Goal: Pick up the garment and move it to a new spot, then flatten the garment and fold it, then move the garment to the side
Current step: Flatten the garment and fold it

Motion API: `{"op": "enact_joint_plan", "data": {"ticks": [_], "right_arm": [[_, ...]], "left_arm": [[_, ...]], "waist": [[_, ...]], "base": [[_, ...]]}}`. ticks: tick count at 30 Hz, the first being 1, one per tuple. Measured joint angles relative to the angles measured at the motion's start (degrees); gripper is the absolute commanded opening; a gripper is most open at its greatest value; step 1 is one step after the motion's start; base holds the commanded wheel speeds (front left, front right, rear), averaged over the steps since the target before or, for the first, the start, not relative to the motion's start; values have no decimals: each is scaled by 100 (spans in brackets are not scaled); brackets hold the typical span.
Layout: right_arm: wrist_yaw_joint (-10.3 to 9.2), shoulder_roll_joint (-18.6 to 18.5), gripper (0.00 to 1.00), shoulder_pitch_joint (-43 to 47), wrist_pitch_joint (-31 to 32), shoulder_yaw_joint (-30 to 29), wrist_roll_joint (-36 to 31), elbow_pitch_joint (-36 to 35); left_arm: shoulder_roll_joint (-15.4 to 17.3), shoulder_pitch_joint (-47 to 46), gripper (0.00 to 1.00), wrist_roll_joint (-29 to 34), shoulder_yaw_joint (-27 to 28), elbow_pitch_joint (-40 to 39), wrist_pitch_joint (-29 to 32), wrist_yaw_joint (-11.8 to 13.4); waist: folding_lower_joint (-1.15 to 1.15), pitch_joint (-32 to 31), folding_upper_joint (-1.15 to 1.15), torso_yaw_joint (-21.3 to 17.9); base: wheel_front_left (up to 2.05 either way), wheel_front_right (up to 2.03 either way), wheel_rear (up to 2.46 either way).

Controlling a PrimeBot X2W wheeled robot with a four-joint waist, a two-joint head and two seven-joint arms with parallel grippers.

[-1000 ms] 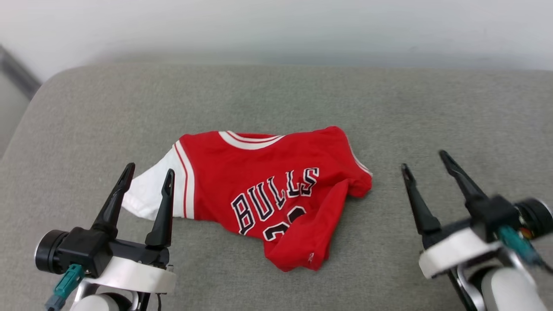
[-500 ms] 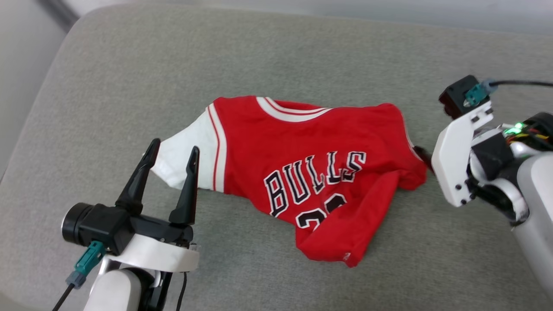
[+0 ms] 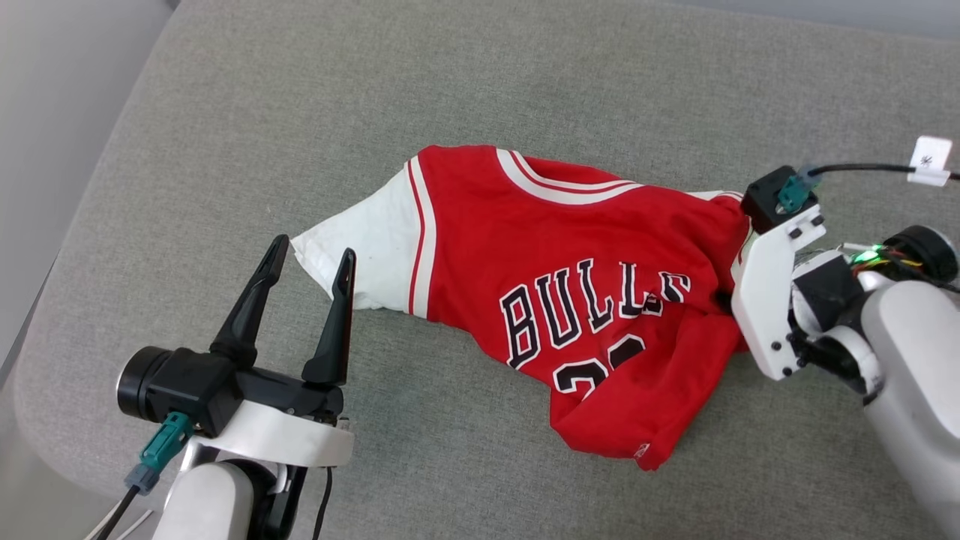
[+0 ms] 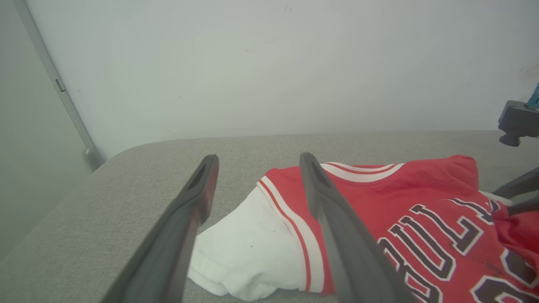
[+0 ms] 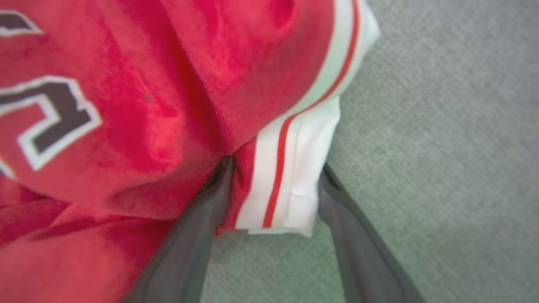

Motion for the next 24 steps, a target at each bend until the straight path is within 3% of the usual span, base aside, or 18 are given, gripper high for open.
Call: {"op": "enact_joint_plan", "data": {"ticks": [4, 8, 18, 21, 24], "right_arm": [[4, -96, 0, 31, -346, 277, 40, 77], [5, -480, 0, 58, -578, 466, 57, 63], [4, -2017, 0, 47, -695, 776, -165, -126], [4, -2248, 0, 51, -838, 727, -393, 73], [4, -2204, 0, 59, -1092, 577, -672, 424]], "left_arm": [[26, 73, 100, 13, 41, 59, 0, -3], [118, 157, 100, 11, 69, 78, 0, -4], [236, 354, 100, -34, 46, 15, 0, -4], [274, 352, 100, -45, 38, -11, 0, -4], [314, 342, 100, -47, 5, -10, 0, -4]], "waist": [[0, -130, 0, -62], [0, -324, 0, -227], [0, -719, 0, -746], [-1, -697, 0, -828], [0, -606, 0, -873]], "base": [[0, 0, 0], [0, 0, 0], [0, 0, 0], [0, 0, 0], [0, 0, 0]]}}
